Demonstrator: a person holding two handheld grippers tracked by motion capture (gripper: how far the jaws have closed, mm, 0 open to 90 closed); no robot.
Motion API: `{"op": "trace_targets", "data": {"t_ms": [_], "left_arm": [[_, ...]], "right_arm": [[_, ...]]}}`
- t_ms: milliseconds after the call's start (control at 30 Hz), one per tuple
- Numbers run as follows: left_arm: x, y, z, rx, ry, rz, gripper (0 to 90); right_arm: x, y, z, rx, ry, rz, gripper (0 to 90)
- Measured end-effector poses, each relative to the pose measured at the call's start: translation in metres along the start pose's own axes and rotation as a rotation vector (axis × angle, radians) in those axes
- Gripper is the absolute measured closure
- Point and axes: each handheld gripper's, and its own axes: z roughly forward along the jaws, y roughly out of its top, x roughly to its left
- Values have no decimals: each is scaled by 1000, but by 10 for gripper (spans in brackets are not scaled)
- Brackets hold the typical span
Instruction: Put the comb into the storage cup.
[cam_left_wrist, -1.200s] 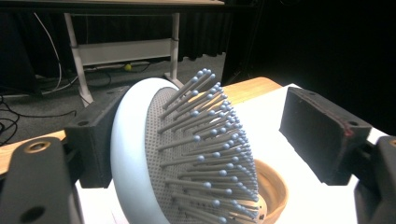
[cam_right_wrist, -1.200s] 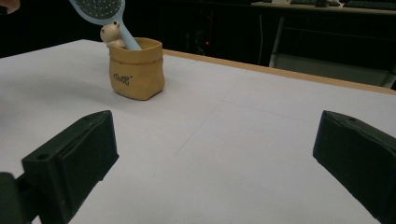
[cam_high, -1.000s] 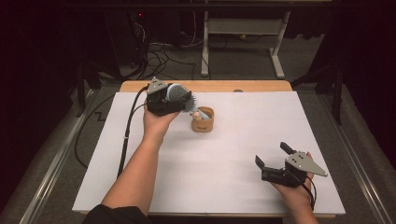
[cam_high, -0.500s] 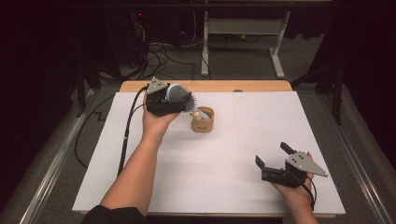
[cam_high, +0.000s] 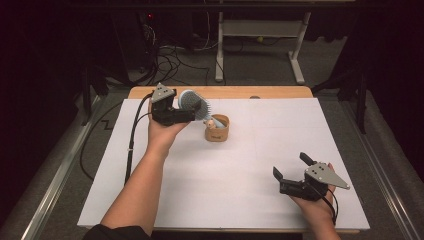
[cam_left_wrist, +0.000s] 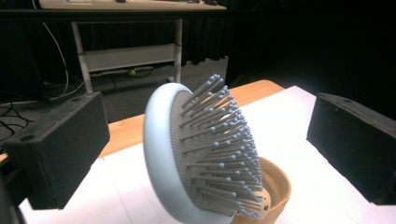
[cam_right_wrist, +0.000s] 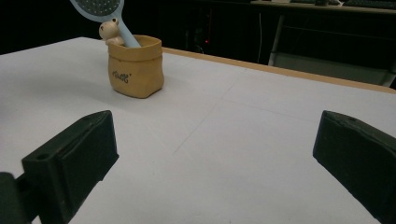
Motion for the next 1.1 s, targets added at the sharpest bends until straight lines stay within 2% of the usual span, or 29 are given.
{"op": "trace_targets", "data": {"t_ms": [67, 200, 467, 733, 867, 933, 1100], "left_arm": [[1, -1, -3, -4, 2, -10, 0], [1, -6, -6, 2, 3, -5, 2], [6, -26, -15, -6, -10, -21, 5], [7, -51, -23, 4, -12, -13, 5], [8, -67, -28, 3, -34, -15, 5], [8, -74, -30, 10, -32, 3, 4], [10, -95, -41, 34, -42, -1, 0]], "right_arm": [[0, 0, 0, 1, -1, -2, 2], [1, 0, 0, -1, -2, -4, 2], [2, 0, 0, 1, -1, -8, 2], [3, 0, 0, 3, -2, -12, 2], [3, 0, 1, 4, -1, -14, 2], [3, 0, 1, 4, -1, -11, 2], [3, 0, 1, 8, 0, -11, 2]]}}
